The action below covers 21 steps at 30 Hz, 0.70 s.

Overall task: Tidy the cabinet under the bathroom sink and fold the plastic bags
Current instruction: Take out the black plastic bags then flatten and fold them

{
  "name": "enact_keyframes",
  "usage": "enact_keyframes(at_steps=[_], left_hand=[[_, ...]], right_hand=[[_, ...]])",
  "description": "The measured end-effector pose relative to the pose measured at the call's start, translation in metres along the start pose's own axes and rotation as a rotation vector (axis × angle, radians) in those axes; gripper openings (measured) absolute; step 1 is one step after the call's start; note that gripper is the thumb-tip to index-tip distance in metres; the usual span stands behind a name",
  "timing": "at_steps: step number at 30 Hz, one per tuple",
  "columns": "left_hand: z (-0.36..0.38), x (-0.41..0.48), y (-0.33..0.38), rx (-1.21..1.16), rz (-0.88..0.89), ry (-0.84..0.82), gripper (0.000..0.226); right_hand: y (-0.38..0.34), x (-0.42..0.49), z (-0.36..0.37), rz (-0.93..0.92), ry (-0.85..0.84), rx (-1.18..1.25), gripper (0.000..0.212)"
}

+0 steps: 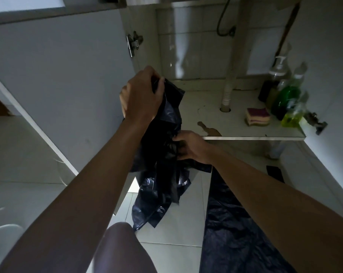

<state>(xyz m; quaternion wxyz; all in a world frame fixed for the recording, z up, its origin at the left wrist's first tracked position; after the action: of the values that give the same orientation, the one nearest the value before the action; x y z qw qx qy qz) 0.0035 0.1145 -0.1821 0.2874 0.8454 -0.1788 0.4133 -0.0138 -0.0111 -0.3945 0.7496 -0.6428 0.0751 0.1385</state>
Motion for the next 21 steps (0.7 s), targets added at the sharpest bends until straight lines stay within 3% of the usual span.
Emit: enact_keyframes(at_steps=[3,5,11,14,16,18,20,21], left_hand=[[-0.007,0.006,0.009,-0.044,-0.009,0.039,0.025],[-0.004,0.008,0.014,-0.085,-0.025,-0.013,0.034],[0.052,-0.027,0.037,0.031,0.26,-0.637,0.095],[0.085,-0.04,0.033,0.107,0.257,-0.767,0.075],[0.098,-0.039,0.03,0.009,0.121,-0.79,0.049],[0.111,-0.038,0.04,-0.165,0.006,-0.847,0.033],[0.122,-0.041,0.057,-0.296,-0.053,-0.922,0.033],[0.125,-0.042,0.067,-0.347,-0.079,-0.95,0.035]], right_hand=[[-0.019,-0.002,-0.009,-0.073,-0.006,0.251,0.03],[-0.032,-0.005,-0.026,-0.123,0.095,0.324,0.033],[-0.048,-0.038,-0.123,-0.158,0.644,0.056,0.021],[-0.066,-0.074,-0.164,-0.275,0.812,-0.291,0.031],[-0.069,-0.095,-0.179,-0.309,0.858,-0.634,0.029],[-0.06,-0.113,-0.196,-0.255,0.86,-0.819,0.026],[-0.055,-0.127,-0.199,-0.271,0.843,-0.955,0.06],[-0.059,-0.133,-0.192,-0.377,0.831,-1.025,0.078]])
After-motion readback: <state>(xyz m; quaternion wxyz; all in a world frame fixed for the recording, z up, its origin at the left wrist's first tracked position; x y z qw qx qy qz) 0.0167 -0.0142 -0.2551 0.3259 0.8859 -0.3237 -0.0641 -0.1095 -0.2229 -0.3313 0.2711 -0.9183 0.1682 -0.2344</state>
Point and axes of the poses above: each hand's wrist, its own x-axis towards the middle knuckle, its own z-axis out of the palm, y = z × x, the point moved 9 cm from there along x, towards the middle knuckle, and after that the axes turned 1 degree about y, right-handed, at the moved point
